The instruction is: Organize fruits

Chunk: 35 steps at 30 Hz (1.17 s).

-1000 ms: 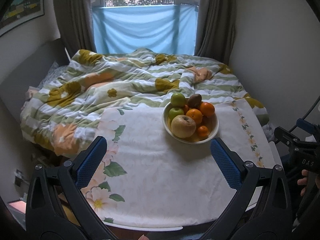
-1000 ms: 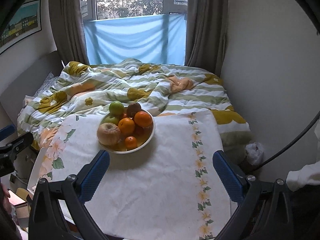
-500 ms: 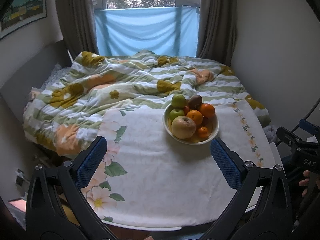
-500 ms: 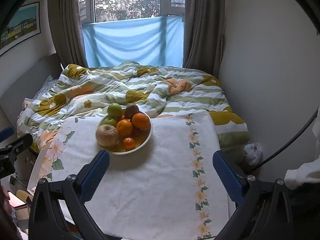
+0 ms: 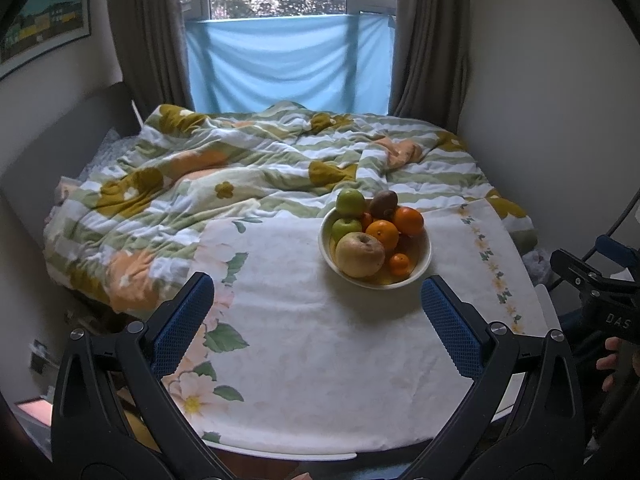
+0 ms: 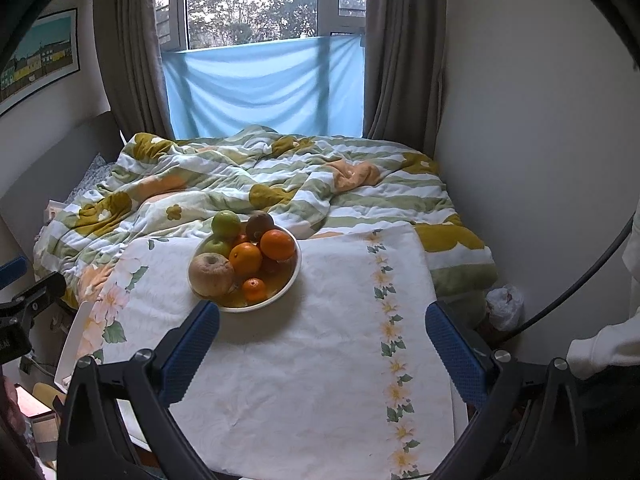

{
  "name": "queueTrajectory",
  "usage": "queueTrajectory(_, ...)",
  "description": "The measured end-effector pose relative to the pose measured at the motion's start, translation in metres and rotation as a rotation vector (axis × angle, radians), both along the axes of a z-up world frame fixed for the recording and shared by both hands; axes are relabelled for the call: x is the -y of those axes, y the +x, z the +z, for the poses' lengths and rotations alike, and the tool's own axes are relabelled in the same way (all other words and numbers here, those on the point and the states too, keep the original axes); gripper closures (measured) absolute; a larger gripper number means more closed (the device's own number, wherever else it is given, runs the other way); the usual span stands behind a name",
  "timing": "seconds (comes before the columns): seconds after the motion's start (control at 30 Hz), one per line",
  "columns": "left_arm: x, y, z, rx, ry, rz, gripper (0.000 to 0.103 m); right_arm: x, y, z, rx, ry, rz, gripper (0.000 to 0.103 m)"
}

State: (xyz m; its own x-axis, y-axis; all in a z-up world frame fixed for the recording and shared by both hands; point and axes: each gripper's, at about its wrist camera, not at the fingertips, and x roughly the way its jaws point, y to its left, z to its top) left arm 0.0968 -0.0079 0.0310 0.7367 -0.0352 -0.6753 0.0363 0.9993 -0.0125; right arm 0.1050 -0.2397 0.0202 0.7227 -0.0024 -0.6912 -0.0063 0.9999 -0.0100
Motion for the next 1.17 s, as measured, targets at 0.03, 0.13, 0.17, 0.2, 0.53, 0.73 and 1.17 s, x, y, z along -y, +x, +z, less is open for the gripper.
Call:
queueTrajectory(0.03,0.0002,-0.0003,0.0003,0.001,-0.002,0.000,0.000,0.0011,0.0007,0.0011,0.002,0.001,0.000,0.000)
queueTrajectory(0.13,0.0002,-0.0009,0.0012,0.003,0.000,0.002,0.000,0.0026,0.0013,0.0033,0.003,0.001,-0.002,0.000)
queueTrajectory(0.17,0.0008,-0.0011,0.0015,0.004,0.002,0.003,0.000,0.0025,0.0011,0.0031,0.003,0.002,-0.002,0.000)
queueTrajectory(0.2,0.0012,-0.0013,0.0014,0.005,0.004,0.004,0.000,0.0031,0.0018,0.0045,0.004,0.003,-0.003,0.000)
queueTrajectory(0.53,0.0005,-0.0018,0.0026,0.017,0.018,0.021,0.000,0.0035,0.0012,0.0040,0.005,0.003,-0.003,0.000)
queueTrajectory(0.73,0.0055,-0.0036,0.0037,0.029,0.050,0.012,0.000,0.0032,0.0009,0.0040,0.006,0.004,-0.002,0.000)
queueTrajectory(1.17,0.0095,0.0000,-0.0024,0.011,0.078,0.031,0.000,-0.0014,0.0041,0.0050,-0.007,0.009,0.003,0.000)
